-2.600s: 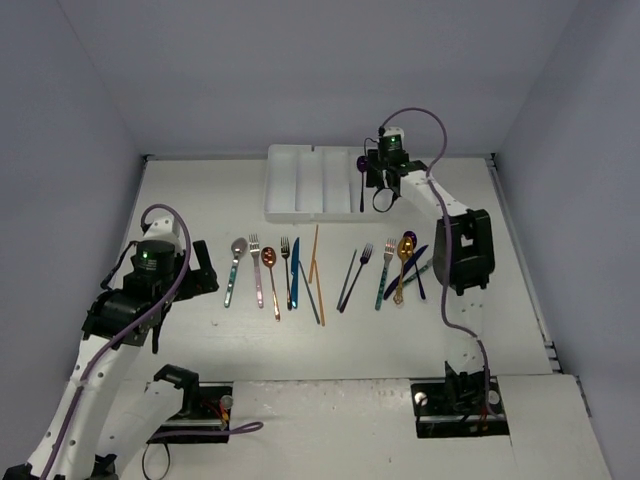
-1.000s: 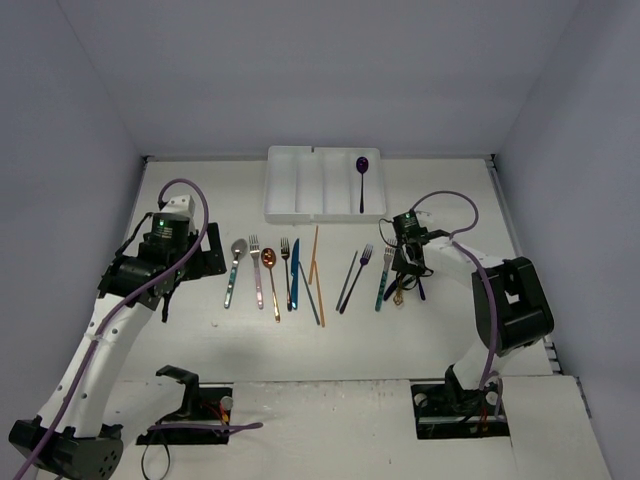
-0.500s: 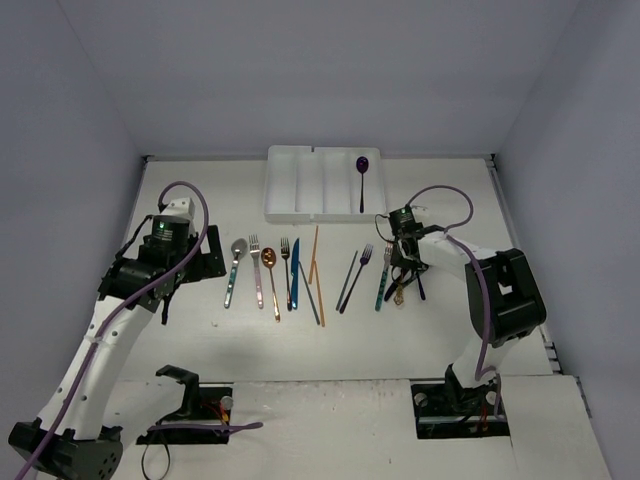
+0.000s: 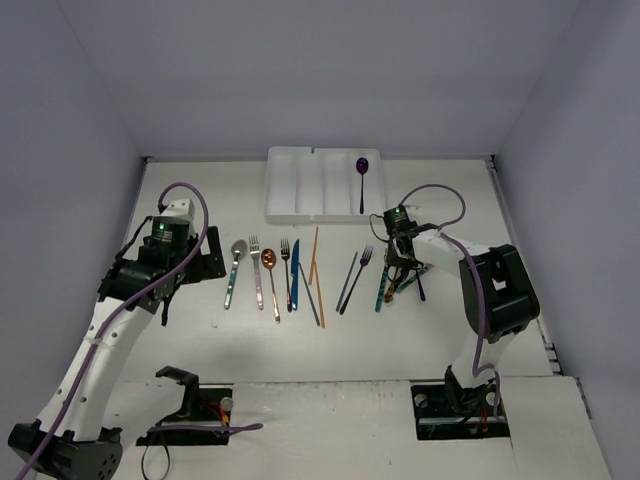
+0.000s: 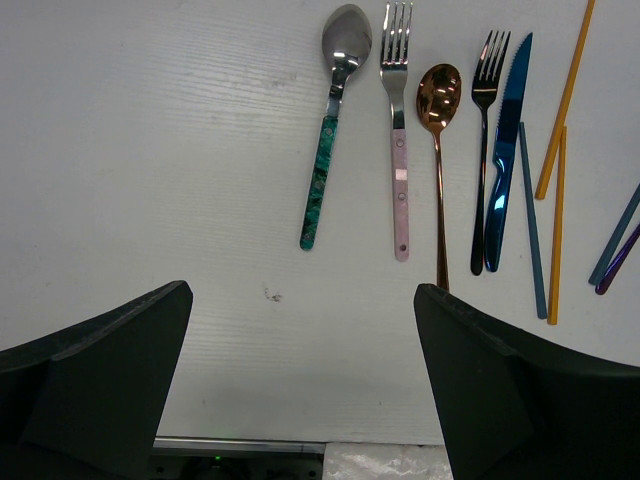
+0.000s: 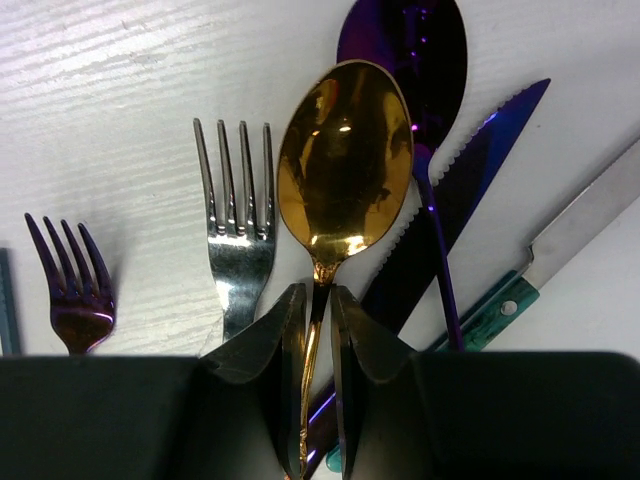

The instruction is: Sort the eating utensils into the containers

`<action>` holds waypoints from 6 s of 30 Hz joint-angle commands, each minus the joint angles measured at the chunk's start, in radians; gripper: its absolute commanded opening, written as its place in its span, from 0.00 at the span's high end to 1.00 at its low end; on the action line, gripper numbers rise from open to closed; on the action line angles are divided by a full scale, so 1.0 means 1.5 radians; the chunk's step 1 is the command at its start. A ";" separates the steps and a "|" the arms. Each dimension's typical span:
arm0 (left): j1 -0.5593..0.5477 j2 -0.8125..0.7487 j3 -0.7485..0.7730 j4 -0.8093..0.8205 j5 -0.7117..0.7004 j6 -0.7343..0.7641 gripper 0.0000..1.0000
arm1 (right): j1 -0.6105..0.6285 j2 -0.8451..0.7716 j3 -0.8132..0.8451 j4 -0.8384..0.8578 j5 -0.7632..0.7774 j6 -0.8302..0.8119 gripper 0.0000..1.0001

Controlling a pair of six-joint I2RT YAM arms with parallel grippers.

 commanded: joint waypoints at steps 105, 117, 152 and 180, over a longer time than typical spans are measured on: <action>-0.005 -0.018 0.031 0.011 0.049 0.051 0.08 | -0.113 -0.088 -0.055 0.008 -0.059 -0.122 0.81; -0.005 -0.026 0.024 0.010 0.050 0.049 0.08 | -0.113 -0.057 -0.056 0.031 -0.057 -0.132 0.90; -0.005 0.012 0.012 0.015 0.065 0.044 0.08 | -0.052 0.127 0.475 0.028 -0.112 -0.205 1.00; -0.007 0.139 -0.043 0.074 0.074 0.022 0.09 | -0.046 0.270 0.676 0.048 -0.088 -0.219 0.59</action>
